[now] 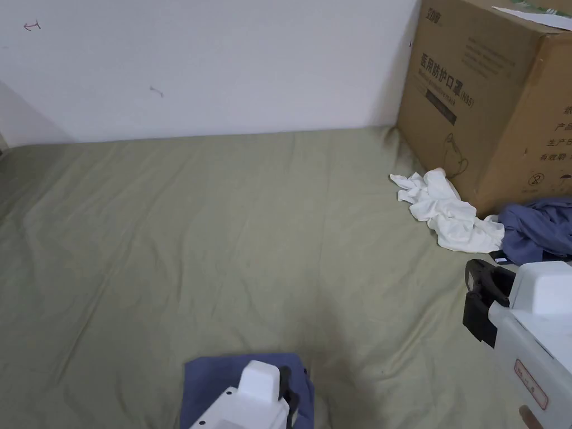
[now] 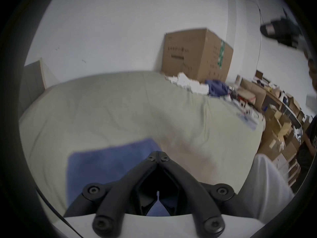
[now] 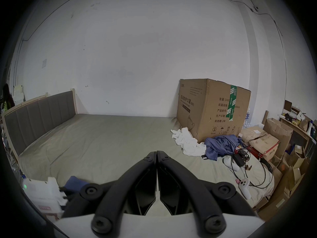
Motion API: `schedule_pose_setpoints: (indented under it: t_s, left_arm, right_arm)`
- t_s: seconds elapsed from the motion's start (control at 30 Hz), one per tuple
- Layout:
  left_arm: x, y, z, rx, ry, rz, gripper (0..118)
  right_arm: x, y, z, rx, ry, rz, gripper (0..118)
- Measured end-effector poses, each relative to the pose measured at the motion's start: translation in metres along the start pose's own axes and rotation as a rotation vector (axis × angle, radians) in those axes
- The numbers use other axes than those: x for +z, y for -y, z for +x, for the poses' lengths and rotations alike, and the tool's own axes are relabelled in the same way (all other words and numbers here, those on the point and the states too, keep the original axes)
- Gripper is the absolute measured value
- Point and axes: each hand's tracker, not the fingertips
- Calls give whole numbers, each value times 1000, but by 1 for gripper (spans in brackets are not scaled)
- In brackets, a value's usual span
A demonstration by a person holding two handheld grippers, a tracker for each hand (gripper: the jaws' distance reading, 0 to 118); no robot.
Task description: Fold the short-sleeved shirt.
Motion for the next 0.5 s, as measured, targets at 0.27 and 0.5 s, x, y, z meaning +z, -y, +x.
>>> schedule_pose_setpoints:
  t_s: [0.27,0.5]
  left_arm:
    - [76,-93,-38,-27,-127,245,0]
    - [132,-141,-73,-23,-247,427,0]
  right_arm:
    - [2,-15,-21,-34,-43,105,0]
    - [17,-34,-46,-37,-59,192,0]
